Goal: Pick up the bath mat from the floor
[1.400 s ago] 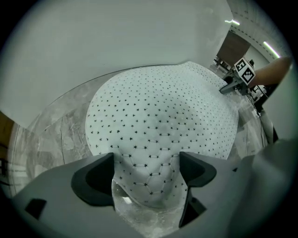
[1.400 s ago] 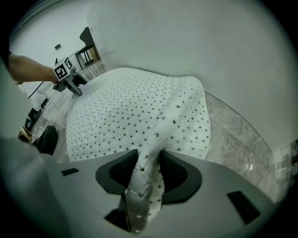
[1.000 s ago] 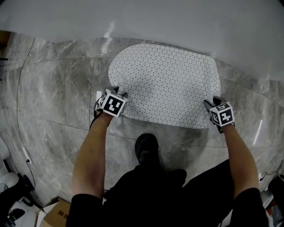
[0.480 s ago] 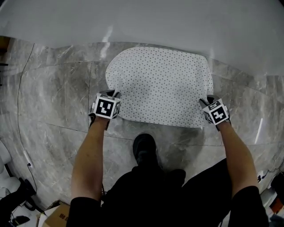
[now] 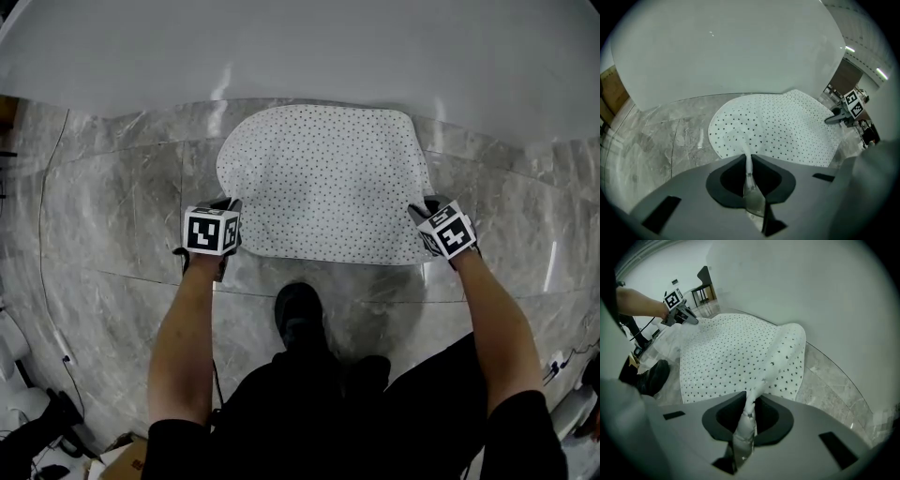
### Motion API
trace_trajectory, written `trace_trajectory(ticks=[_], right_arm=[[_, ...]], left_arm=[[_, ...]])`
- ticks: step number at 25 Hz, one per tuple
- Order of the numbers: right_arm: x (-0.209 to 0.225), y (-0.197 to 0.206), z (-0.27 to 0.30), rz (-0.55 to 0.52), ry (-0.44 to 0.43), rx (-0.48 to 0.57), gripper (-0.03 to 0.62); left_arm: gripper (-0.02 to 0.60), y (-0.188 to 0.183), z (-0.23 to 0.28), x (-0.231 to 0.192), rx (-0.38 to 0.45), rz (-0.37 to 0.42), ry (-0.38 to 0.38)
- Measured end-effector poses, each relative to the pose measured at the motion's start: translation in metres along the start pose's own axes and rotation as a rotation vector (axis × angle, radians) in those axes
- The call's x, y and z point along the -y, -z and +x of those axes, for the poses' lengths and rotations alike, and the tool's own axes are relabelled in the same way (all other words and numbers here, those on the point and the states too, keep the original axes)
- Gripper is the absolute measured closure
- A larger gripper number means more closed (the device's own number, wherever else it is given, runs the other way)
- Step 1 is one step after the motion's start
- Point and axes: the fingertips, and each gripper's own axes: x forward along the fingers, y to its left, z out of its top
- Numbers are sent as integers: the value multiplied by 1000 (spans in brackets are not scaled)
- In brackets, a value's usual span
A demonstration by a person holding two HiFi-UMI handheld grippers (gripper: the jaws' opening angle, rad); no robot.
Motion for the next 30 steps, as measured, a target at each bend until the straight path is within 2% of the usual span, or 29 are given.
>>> trace_trajectory(ticks=[10, 14, 17, 22, 30], right_arm=[[0, 1, 0, 4, -1, 0, 539], [1, 1, 2, -5, -8, -8, 543], [1, 0, 3, -4, -14, -11, 543], [-4, -3, -1, -2, -26, -6, 545], [-9, -20, -19, 43, -90, 61, 553]], left_arm=[[545, -9, -4, 21, 26, 36, 28], [546, -15, -19, 13, 79, -18, 45], [546, -25, -28, 24, 136, 6, 74], [545, -31, -30, 32, 131, 112, 27], [545, -38, -36, 28, 148, 119, -5]])
